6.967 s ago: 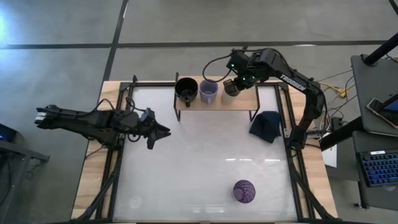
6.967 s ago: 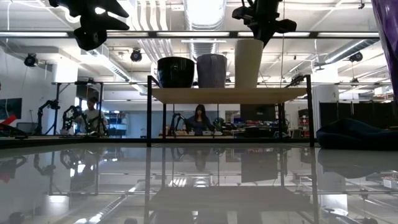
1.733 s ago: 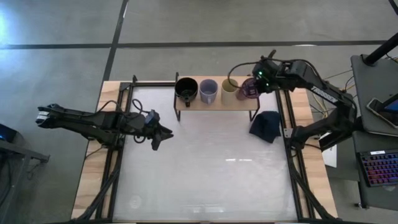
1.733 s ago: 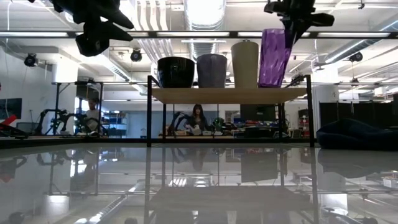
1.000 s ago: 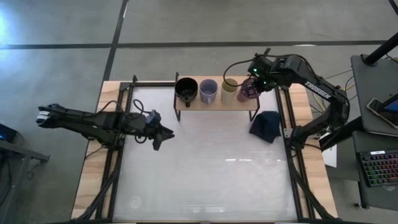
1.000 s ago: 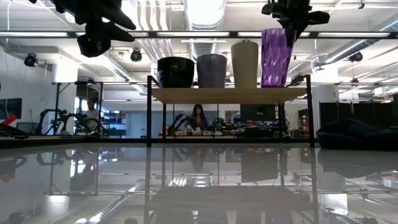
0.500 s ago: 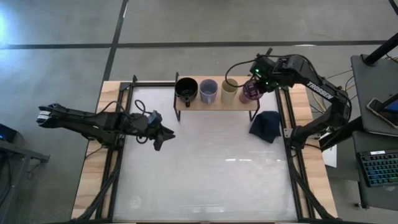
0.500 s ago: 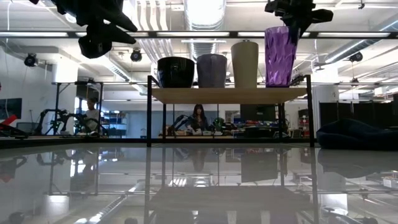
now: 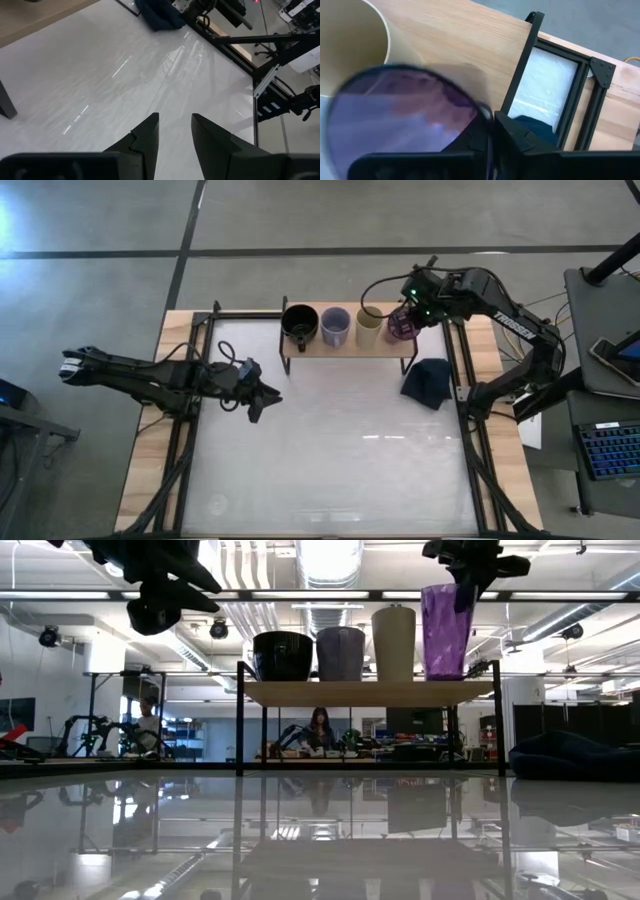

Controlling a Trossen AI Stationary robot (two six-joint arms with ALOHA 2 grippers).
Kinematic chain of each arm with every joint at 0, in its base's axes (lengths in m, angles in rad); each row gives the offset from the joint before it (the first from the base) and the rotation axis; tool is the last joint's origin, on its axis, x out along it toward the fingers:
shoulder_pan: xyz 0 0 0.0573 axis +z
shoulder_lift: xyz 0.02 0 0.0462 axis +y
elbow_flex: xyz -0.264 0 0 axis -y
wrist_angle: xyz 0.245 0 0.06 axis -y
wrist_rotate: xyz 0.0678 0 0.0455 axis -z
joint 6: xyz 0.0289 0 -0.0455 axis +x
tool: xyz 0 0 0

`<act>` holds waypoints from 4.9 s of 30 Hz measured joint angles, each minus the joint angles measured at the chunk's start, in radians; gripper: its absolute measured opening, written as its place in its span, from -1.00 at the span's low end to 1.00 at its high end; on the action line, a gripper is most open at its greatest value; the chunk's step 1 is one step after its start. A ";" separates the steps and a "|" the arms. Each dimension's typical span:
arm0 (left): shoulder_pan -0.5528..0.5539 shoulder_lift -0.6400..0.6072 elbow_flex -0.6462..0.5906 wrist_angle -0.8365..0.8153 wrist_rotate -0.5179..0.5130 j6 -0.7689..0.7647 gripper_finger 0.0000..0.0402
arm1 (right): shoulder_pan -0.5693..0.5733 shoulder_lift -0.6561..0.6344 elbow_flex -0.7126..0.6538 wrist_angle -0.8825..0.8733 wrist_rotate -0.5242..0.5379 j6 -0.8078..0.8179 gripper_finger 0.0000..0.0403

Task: Stack small to large cups/mugs on shelf
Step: Put the violet cup on the shelf, then return to Home Position

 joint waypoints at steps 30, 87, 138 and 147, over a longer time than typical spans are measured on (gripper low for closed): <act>0.000 -0.002 0.002 0.000 0.014 -0.033 -0.50 | -0.003 0.000 0.014 0.014 0.011 -0.069 -0.47; -0.037 0.022 -0.002 0.000 0.000 -0.105 -0.50 | -0.039 -0.006 0.009 0.060 0.097 -0.152 -0.34; -0.002 -0.074 -0.007 0.685 0.351 0.235 -0.50 | 0.747 -0.314 -0.163 0.693 -0.067 -0.330 -0.34; 0.224 -0.331 -0.006 0.322 0.468 0.225 -0.50 | 0.764 -0.454 -0.332 0.752 0.004 -0.350 -0.37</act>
